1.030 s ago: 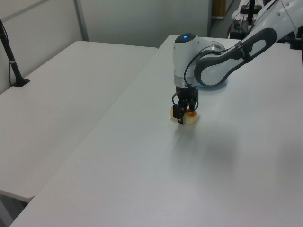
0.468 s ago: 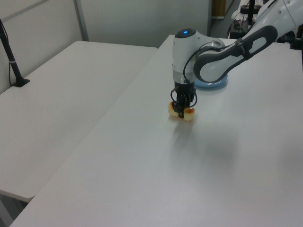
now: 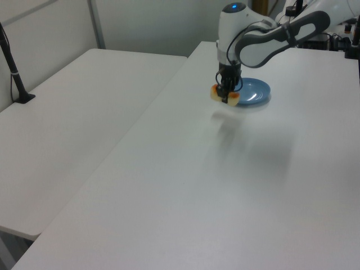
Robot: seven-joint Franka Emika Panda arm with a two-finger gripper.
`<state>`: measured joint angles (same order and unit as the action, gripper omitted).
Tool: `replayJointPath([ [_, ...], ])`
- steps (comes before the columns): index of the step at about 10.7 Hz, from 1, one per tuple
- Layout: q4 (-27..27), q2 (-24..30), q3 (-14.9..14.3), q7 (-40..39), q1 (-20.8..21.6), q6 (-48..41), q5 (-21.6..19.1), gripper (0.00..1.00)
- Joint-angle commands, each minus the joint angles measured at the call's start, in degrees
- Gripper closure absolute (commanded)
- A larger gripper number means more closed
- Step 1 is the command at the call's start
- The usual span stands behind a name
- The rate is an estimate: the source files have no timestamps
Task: Put the bread on a plate
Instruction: 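Lift the bread roll and carry it over the blue plate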
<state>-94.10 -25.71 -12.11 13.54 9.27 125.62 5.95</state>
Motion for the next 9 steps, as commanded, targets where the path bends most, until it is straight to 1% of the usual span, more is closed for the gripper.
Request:
replayJointPath([
  [1,-0.6,0.5,-4.1,-5.7,-1.8,0.9,-0.8,0.62],
  [2,-0.6,0.2,-5.1,-6.4,-2.5,2.4,-0.8,0.62],
  [4,-0.6,-1.4,-5.2,-6.9,-5.0,4.3,-0.8,0.61],
  [6,-0.7,-3.7,-5.2,-8.3,-6.5,5.3,-0.8,0.61],
  [7,-0.7,-4.7,-5.2,-8.3,-6.6,5.4,-0.8,0.6],
  [8,-0.9,-4.8,-5.2,-8.2,-6.7,6.0,-0.8,0.57],
  [9,-1.0,-4.9,-5.2,-8.1,-7.0,6.1,-0.8,0.51],
])
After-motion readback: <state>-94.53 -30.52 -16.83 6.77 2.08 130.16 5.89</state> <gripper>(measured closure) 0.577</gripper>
